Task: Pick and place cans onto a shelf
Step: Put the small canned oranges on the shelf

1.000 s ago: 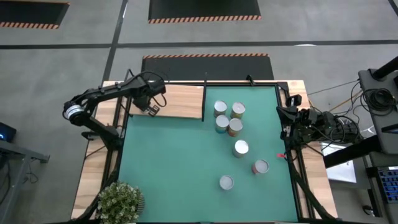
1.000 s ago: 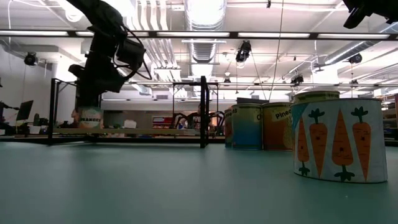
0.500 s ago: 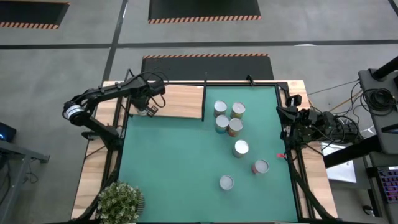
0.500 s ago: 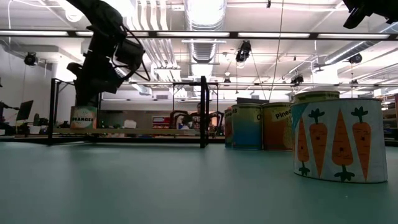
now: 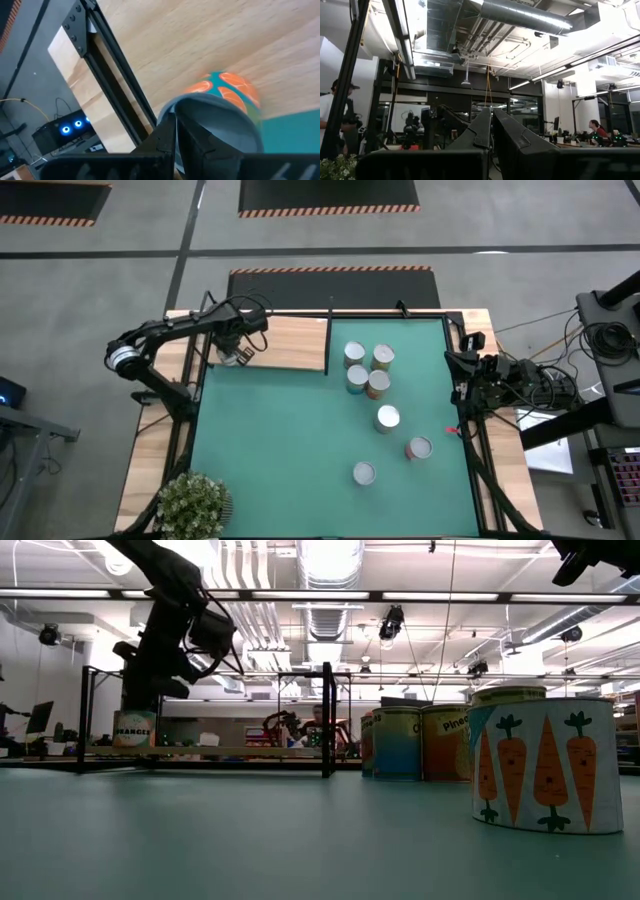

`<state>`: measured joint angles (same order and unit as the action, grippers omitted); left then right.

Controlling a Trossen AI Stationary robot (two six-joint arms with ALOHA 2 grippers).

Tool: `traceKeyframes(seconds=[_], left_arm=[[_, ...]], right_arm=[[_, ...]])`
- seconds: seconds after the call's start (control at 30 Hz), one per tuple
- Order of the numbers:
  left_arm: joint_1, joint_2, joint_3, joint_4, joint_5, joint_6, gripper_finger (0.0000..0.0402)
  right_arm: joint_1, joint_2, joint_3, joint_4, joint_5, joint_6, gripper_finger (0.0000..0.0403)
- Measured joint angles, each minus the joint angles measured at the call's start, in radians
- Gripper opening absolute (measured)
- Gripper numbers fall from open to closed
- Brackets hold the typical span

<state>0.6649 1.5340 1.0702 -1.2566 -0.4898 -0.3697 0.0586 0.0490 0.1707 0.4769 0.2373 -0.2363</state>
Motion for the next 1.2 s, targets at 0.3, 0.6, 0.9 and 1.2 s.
traceKeyframes(seconds=[0.3,0.6,0.9,1.2], left_arm=[[-0.015,-0.034,0.032,-0.043,0.021,-0.005,0.0000],[-0.016,-0.047,-0.014,0.012,0.128,0.013,0.0000],[-0.012,-0.047,-0.018,0.033,0.083,0.021,0.0000],[-0.002,-0.047,-0.019,0.037,0.069,0.022,0.0000]], right_arm=[[0.000,0.000,0.000,0.000,0.000,-0.003,0.0009],[0.000,0.000,0.000,-0.006,0.000,0.000,0.0009],[0.000,0.000,0.000,-0.008,0.002,-0.010,0.0009],[0.000,0.000,0.000,-0.008,0.001,-0.009,0.0009]])
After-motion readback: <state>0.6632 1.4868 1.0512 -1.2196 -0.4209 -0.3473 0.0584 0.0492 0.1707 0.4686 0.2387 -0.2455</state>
